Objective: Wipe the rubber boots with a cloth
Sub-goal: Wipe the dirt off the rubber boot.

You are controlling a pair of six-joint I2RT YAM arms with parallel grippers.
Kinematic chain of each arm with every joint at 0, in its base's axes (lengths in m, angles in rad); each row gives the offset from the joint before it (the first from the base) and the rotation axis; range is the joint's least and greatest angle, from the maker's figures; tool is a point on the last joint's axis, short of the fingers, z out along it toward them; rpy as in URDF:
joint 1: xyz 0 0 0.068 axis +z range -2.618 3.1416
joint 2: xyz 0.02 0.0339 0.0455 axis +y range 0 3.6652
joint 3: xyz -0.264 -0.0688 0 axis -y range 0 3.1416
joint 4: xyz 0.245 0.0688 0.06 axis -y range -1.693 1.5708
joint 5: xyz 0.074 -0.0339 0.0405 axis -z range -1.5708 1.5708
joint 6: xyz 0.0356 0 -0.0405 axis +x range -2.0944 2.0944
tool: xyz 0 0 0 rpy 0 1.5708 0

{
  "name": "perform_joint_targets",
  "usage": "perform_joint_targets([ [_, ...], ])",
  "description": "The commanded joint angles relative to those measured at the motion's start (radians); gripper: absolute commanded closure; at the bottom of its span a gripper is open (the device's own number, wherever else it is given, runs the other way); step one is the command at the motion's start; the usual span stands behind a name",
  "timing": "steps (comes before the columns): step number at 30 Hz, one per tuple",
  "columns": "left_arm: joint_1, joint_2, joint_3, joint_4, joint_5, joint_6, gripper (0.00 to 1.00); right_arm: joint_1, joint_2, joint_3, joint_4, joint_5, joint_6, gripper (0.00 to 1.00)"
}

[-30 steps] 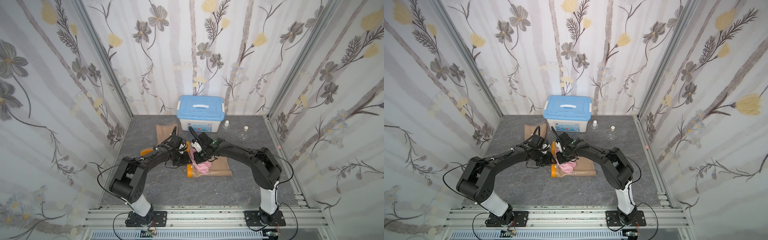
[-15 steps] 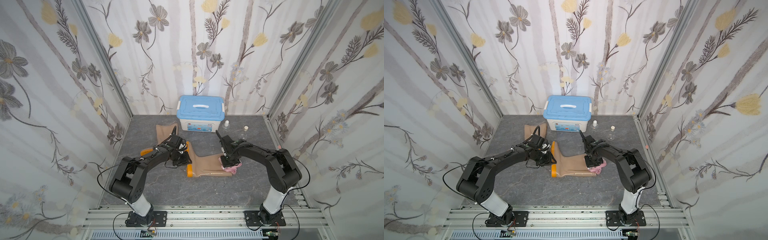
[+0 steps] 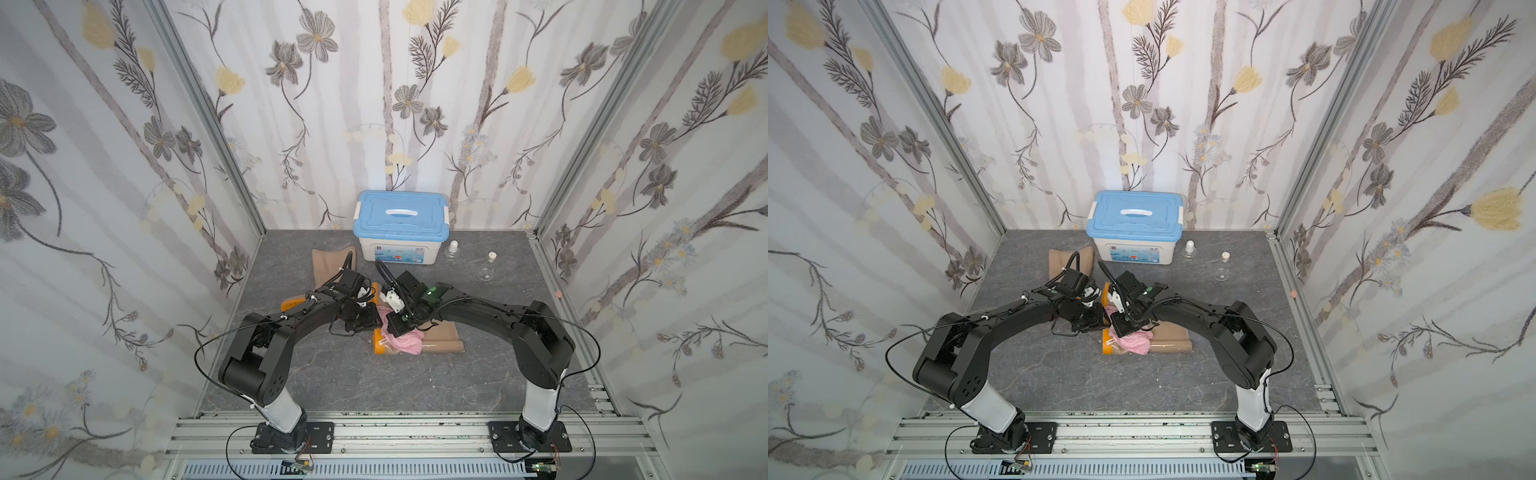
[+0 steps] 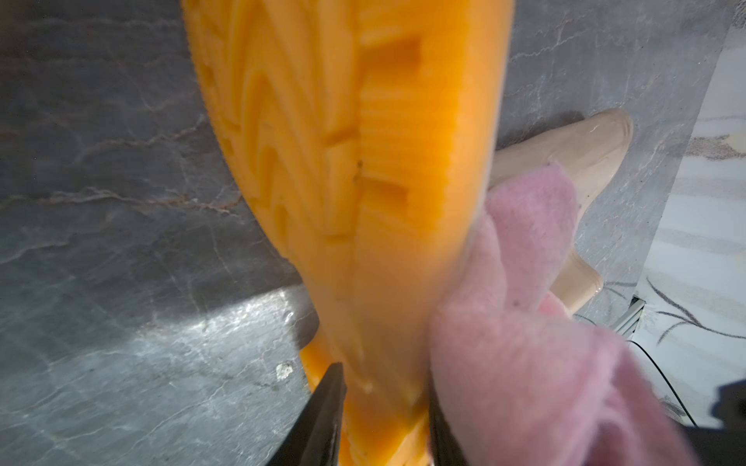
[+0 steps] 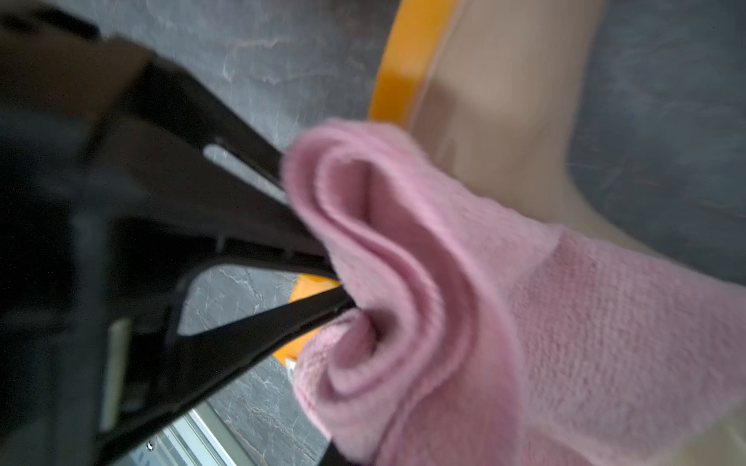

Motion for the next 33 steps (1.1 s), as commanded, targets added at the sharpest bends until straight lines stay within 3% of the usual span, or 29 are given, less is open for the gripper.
perform_joint_targets([
  [1,0.006,0.004,0.002,0.001,-0.055,0.014,0.63,-0.017,0.003,-0.052,-0.048,-0.005,0.023,1.0],
  [7,0.008,0.003,-0.002,0.006,-0.049,0.013,0.63,-0.221,-0.118,-0.267,-0.132,0.165,0.039,1.0],
  [12,0.009,0.008,0.0,0.008,-0.046,0.015,0.63,-0.375,-0.19,-0.351,-0.202,0.26,0.024,1.0],
  [16,0.01,0.009,0.0,0.007,-0.046,0.015,0.63,-0.312,-0.218,-0.32,-0.113,0.156,0.011,1.0],
  [24,0.01,0.01,0.004,0.001,-0.051,0.015,0.63,-0.012,-0.104,-0.089,0.02,0.056,0.074,1.0],
  [28,0.01,0.011,0.003,0.001,-0.051,0.017,0.63,0.012,-0.078,-0.132,0.021,0.086,0.073,1.0],
  [30,0.011,0.012,0.003,0.002,-0.051,0.017,0.63,0.002,-0.108,-0.206,0.011,0.159,0.073,1.0],
  [33,0.012,0.015,0.003,0.003,-0.049,0.016,0.63,-0.09,-0.194,-0.332,-0.002,0.226,0.095,1.0],
])
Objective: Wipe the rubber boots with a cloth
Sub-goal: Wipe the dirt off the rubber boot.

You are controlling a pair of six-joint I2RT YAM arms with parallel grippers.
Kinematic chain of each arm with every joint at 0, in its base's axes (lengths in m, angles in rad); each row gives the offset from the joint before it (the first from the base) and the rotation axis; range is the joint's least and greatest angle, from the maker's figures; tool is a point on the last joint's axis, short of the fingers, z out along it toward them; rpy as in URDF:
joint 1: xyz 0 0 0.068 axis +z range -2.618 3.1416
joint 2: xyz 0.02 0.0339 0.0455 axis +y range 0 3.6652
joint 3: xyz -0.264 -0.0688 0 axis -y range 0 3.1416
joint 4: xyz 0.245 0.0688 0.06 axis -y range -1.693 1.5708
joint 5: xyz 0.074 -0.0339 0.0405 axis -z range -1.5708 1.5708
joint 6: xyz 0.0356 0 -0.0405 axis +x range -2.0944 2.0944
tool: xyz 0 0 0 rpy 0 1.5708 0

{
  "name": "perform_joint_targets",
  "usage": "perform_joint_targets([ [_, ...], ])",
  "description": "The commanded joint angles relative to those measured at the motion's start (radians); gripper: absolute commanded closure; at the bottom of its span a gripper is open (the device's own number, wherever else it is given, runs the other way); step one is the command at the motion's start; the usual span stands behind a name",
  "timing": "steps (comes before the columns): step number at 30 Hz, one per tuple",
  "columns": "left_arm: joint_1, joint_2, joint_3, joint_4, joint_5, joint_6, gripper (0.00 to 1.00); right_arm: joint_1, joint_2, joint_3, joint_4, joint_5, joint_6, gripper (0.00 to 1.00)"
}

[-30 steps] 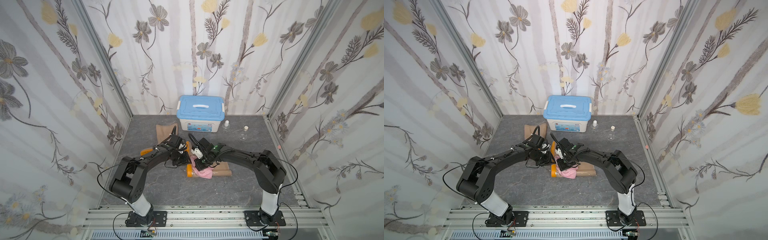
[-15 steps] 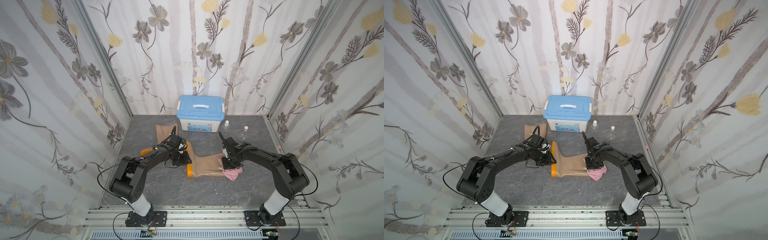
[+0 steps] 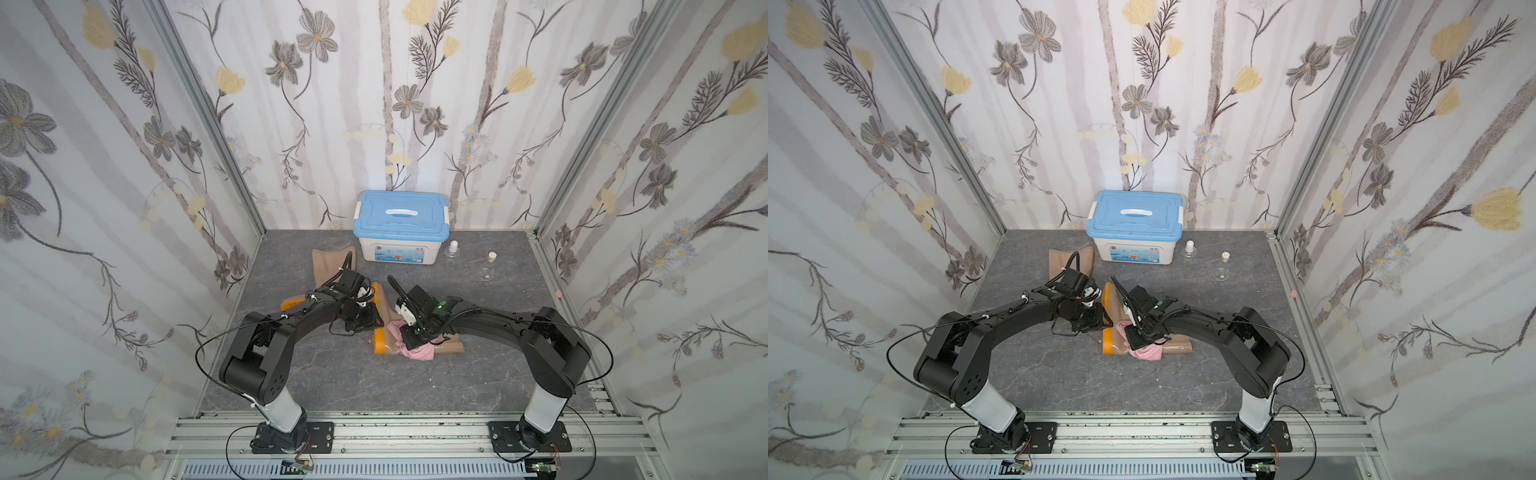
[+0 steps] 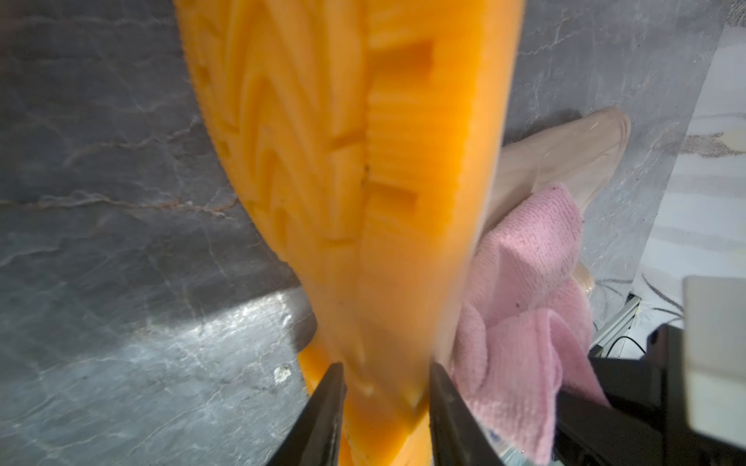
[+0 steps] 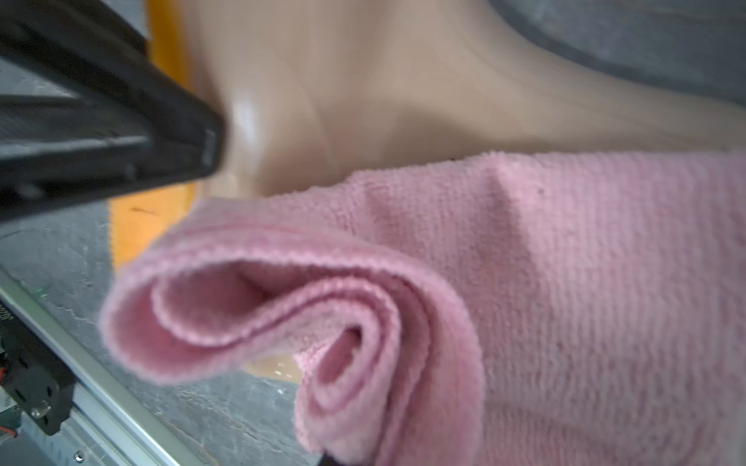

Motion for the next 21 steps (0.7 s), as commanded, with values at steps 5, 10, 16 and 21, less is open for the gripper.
perform_joint_targets([
  [5,0.008,0.01,0.007,-0.003,-0.06,0.01,0.63,-0.253,-0.194,-0.207,-0.153,0.211,0.051,1.0],
  [10,0.008,0.01,0.011,-0.006,-0.06,0.011,0.63,-0.275,-0.201,-0.124,-0.132,0.164,0.008,1.0],
  [16,0.008,0.005,0.006,-0.011,-0.062,0.011,0.63,-0.19,-0.033,0.107,0.05,-0.077,0.049,1.0],
  [21,0.009,0.011,0.006,-0.009,-0.06,0.012,0.63,-0.167,0.15,0.322,0.093,-0.184,0.08,1.0],
])
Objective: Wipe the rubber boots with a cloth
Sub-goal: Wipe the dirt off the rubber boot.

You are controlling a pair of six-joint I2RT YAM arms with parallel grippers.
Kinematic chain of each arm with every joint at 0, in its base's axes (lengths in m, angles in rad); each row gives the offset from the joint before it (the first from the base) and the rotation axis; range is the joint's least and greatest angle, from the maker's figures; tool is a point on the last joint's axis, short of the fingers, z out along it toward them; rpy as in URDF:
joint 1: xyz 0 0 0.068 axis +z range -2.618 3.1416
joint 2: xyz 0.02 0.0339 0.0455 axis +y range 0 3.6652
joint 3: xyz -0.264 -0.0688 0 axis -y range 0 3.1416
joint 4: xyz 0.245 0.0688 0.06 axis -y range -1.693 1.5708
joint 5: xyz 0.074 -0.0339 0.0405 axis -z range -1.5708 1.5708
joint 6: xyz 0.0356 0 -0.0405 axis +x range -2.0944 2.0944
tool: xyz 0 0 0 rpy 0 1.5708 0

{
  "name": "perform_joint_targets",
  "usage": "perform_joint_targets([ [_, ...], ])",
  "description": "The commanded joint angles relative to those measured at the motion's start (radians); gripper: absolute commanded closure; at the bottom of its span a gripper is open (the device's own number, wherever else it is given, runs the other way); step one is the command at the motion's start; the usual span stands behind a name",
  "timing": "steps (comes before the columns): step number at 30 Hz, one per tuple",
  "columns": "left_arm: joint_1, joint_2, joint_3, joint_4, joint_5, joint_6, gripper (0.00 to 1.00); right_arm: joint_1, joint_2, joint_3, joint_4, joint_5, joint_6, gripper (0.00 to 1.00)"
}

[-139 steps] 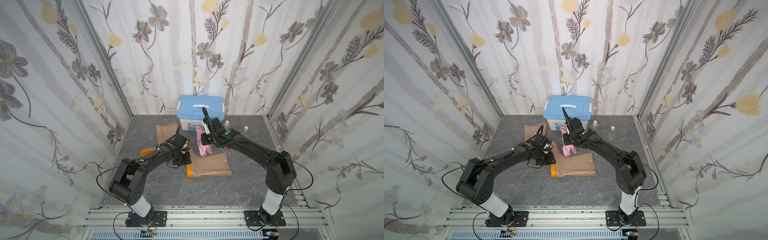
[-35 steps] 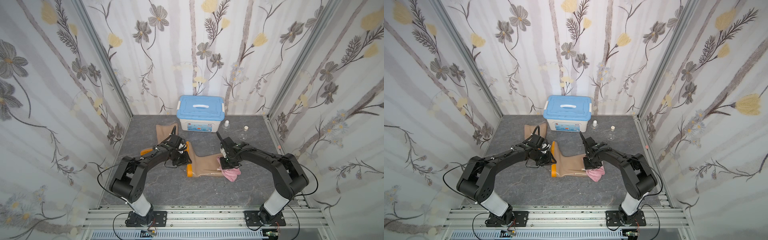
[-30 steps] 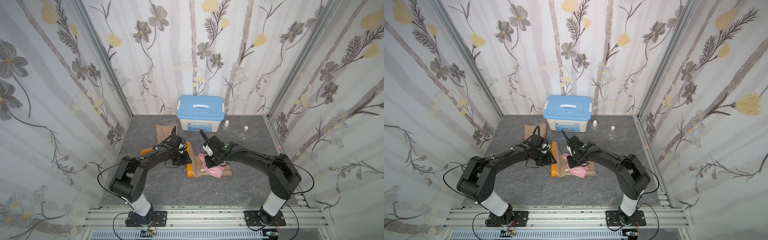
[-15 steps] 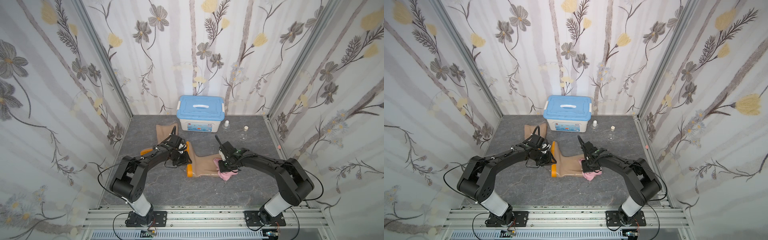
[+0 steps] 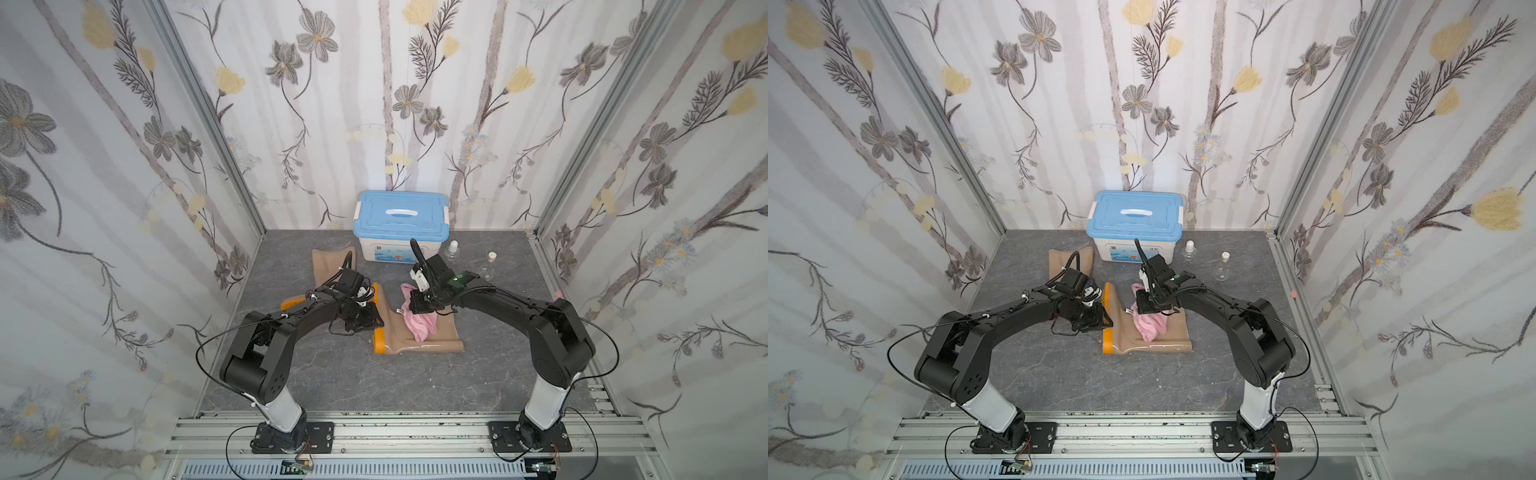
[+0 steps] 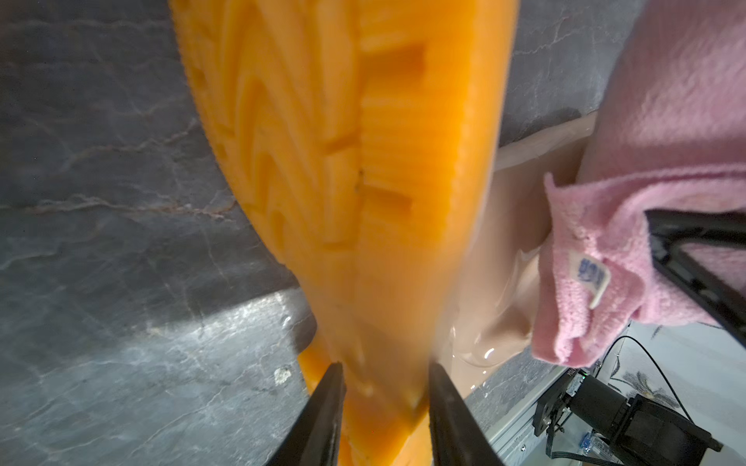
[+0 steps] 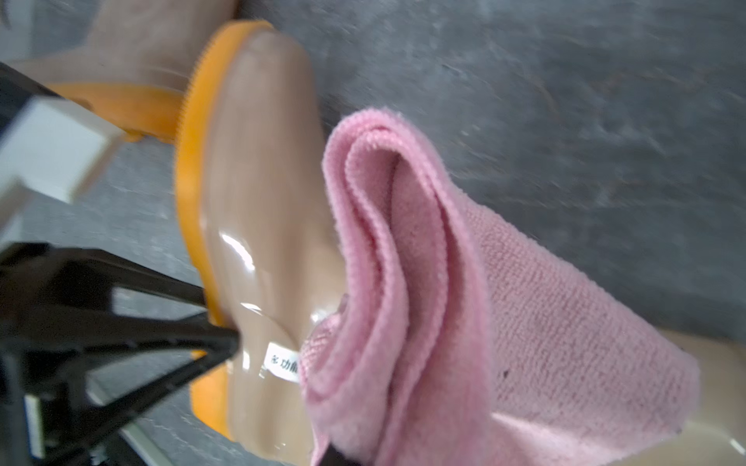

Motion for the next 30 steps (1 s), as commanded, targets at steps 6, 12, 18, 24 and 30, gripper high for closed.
perform_joint_targets([
  [6,0.005,0.009,0.0,-0.002,-0.057,0.004,0.63,-0.019,0.234,0.352,0.017,-0.118,0.009,1.0],
  [12,0.006,0.009,-0.004,-0.003,-0.057,0.004,0.63,-0.022,0.381,0.562,-0.041,-0.185,0.029,1.0],
  [18,0.006,0.022,0.0,0.002,-0.06,0.005,0.63,0.024,0.41,0.564,-0.12,-0.245,-0.02,1.0],
  [24,0.005,0.025,0.003,0.002,-0.063,0.007,0.63,0.068,0.245,0.268,-0.105,-0.242,-0.048,1.0],
  [30,0.008,0.033,0.005,0.002,-0.066,0.009,0.63,0.114,0.066,-0.037,-0.074,-0.273,-0.027,1.0],
])
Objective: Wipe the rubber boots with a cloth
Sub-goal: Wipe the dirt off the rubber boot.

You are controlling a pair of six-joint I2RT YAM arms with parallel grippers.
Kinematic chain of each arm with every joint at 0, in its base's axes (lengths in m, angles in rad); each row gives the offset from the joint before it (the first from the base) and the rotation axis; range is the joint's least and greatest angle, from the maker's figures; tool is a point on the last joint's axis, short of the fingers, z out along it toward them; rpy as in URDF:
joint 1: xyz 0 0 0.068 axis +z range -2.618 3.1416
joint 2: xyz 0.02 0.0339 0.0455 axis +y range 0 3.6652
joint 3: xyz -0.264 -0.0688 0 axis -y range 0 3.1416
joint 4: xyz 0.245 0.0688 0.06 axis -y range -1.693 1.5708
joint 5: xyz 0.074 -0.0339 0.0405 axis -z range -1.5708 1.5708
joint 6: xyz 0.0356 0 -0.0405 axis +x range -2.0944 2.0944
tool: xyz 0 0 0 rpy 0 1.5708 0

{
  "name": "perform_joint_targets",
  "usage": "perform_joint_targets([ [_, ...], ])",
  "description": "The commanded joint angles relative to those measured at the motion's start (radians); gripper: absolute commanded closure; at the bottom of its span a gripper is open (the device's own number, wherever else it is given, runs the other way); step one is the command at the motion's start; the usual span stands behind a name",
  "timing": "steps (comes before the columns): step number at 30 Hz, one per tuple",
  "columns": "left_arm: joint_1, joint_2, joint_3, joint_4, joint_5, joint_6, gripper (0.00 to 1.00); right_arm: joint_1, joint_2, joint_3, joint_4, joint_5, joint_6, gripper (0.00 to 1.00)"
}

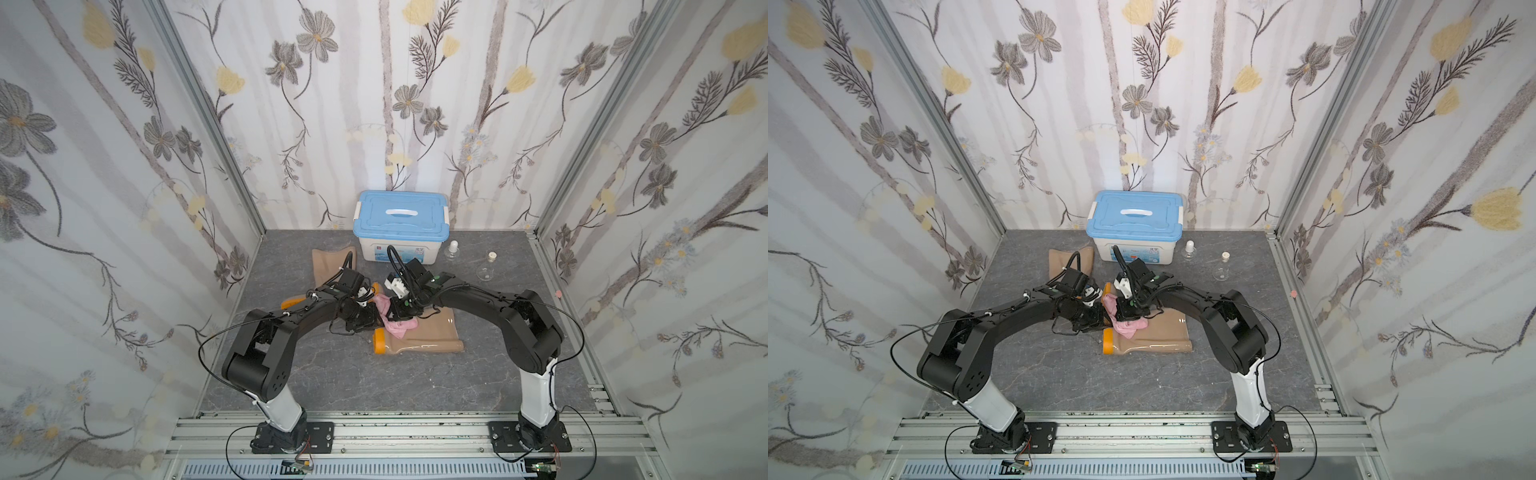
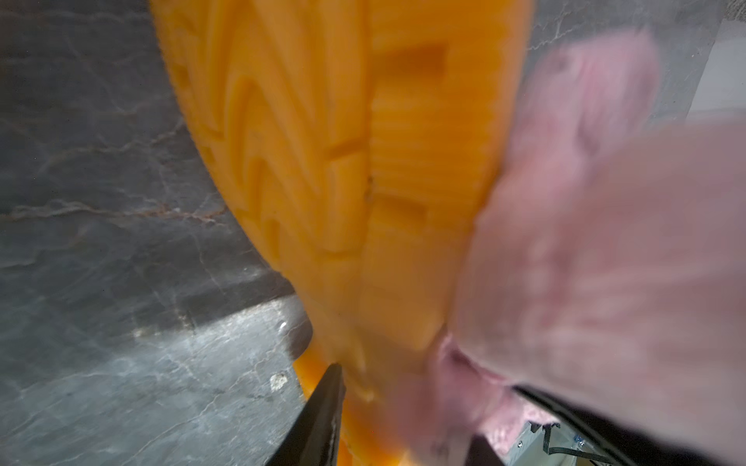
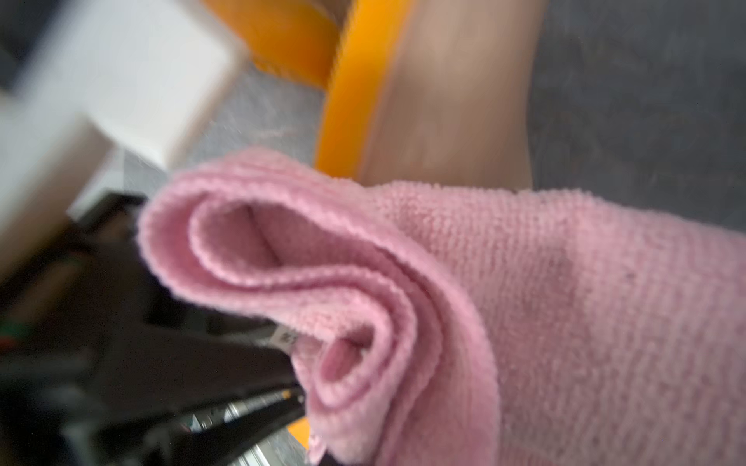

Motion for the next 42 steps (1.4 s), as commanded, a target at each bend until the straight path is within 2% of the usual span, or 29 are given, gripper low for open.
perform_joint_targets([
  [1,0.006,0.015,0.001,0.0,-0.085,0.005,0.63,0.038,-0.065,-0.102,-0.074,-0.069,0.008,1.0],
  [6,0.012,0.015,0.003,-0.002,-0.085,0.006,0.63,0.103,-0.143,-0.209,-0.088,-0.087,0.027,1.0],
  [9,0.013,0.011,0.004,-0.004,-0.085,0.008,0.63,0.101,-0.139,-0.188,-0.088,-0.057,0.024,1.0],
  [13,0.013,0.003,0.001,-0.007,-0.085,0.007,0.63,0.075,-0.047,-0.058,-0.079,-0.021,0.027,1.0],
  [17,0.013,-0.014,-0.008,-0.01,-0.085,0.007,0.63,-0.005,0.052,0.089,-0.051,0.013,0.043,1.0],
  [22,0.013,-0.006,-0.004,-0.005,-0.081,0.007,0.63,-0.085,0.172,0.349,-0.074,0.046,0.047,1.0],
  [28,0.013,-0.006,-0.006,-0.004,-0.081,0.005,0.63,-0.126,0.321,0.577,-0.149,-0.024,0.079,1.0],
  [32,0.013,-0.003,-0.006,-0.001,-0.077,0.004,0.63,-0.103,0.353,0.552,-0.228,-0.081,0.053,1.0],
  [37,0.013,-0.001,-0.012,0.011,-0.076,0.001,0.63,-0.095,0.284,0.396,-0.32,-0.094,-0.027,1.0],
  [42,0.013,0.002,-0.008,0.014,-0.07,0.001,0.63,-0.09,0.224,0.372,-0.572,0.097,-0.197,1.0],
])
